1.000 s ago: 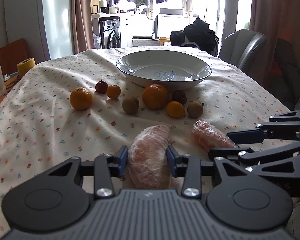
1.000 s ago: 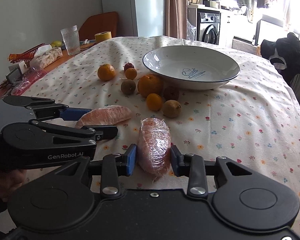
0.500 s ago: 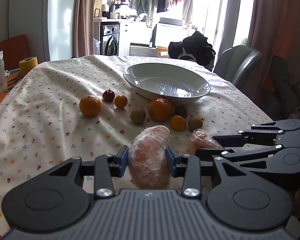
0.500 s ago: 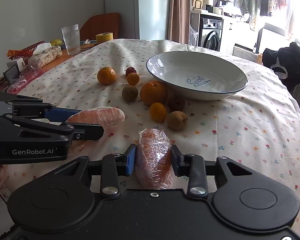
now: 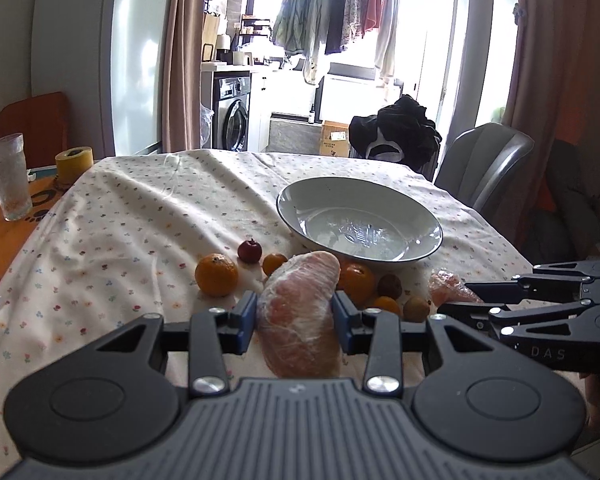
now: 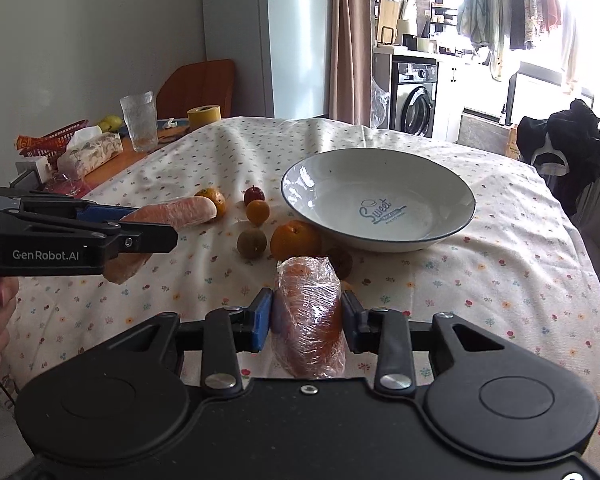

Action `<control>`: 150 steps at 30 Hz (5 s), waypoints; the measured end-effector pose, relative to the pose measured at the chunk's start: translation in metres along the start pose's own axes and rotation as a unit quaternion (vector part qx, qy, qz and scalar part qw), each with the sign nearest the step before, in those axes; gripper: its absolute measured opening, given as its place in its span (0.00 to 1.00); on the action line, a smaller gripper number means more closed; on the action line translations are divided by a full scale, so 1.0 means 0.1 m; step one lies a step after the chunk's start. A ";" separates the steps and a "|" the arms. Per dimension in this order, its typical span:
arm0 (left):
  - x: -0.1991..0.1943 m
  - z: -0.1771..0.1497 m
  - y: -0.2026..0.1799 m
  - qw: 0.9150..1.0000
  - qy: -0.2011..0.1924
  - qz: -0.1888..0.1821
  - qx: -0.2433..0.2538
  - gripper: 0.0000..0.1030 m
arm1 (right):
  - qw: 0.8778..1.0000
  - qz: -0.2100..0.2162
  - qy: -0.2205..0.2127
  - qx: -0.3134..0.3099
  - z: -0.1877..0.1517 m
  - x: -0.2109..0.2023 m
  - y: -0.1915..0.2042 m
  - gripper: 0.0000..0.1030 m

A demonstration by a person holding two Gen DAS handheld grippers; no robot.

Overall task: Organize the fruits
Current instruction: 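Carry both wrapped pieces into the white bowl and open both tools, then lift both open tools out of the bowl toward the loose fruits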

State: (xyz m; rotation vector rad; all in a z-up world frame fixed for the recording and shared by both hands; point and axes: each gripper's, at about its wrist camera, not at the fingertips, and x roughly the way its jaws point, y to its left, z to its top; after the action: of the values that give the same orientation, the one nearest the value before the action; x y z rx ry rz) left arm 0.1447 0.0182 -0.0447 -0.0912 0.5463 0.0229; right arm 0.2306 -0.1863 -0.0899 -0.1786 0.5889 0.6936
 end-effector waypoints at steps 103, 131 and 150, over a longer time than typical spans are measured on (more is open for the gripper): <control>-0.09 0.09 0.23 0.997 -0.012 0.024 -0.075 0.96 | 0.997 -0.016 -0.050 0.060 0.31 -0.19 -0.26 1.00; -0.35 -0.20 0.08 0.999 -0.001 -0.017 -0.040 0.96 | 0.995 -0.002 -0.031 0.095 -0.08 -0.52 -0.27 1.00; -0.11 -0.16 0.00 0.999 -0.005 -0.022 -0.047 0.95 | 0.995 0.007 -0.033 0.095 -0.16 -0.33 -0.28 0.97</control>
State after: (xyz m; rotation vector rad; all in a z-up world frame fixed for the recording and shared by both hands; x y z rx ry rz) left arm 0.1270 0.0166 -0.0531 -0.1943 0.5334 0.0064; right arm 0.2212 -0.2312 -0.0852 0.0263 0.5901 0.6513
